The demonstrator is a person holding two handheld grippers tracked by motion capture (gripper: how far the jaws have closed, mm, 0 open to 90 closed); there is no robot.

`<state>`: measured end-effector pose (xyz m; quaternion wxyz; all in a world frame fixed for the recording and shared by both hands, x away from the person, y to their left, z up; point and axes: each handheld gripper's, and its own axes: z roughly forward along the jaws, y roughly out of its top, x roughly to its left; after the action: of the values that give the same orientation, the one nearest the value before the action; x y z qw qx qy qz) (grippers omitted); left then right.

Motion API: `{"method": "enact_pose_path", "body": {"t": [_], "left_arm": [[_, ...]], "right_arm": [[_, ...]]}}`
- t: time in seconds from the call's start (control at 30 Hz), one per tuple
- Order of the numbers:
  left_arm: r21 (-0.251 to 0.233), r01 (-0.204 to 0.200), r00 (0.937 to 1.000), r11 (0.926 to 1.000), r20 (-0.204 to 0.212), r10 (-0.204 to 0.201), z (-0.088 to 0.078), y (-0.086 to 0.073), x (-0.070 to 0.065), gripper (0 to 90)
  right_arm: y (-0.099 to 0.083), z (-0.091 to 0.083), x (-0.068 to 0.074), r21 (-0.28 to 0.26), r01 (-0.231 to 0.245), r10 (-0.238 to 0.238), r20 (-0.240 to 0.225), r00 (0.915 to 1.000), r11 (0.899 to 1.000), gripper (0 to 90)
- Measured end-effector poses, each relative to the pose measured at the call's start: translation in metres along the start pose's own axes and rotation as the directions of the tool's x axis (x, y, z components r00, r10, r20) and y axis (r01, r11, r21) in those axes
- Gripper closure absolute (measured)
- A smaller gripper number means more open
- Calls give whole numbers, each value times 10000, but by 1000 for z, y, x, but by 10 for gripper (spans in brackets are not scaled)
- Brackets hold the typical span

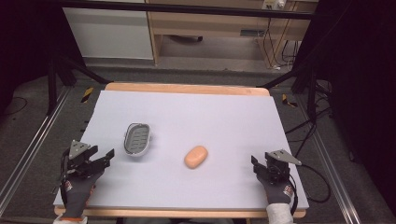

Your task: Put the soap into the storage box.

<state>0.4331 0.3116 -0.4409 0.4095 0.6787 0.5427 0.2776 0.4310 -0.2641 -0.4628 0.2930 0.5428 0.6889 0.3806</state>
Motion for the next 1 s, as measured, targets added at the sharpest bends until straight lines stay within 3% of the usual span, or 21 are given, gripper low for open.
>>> {"method": "enact_pose_path", "body": {"t": [0.17, 0.43, 1.0], "left_arm": [[-119, -9, 9999, 9999, 111, 10, -4, 3, -3, 298], [-221, -111, 9995, 9997, 287, 117, -8, 9, -8, 282], [-392, -404, 9977, 9984, 538, 424, -12, 23, -27, 234]], "right_arm": [[-2, 2, 0, 220, 11, -12, 56, 10000, 9998, 394], [-3, 4, 4, 392, 324, -345, 547, 9979, 9987, 372], [-1, 1, 0, 304, 102, -113, 360, 9993, 9995, 389]]}}
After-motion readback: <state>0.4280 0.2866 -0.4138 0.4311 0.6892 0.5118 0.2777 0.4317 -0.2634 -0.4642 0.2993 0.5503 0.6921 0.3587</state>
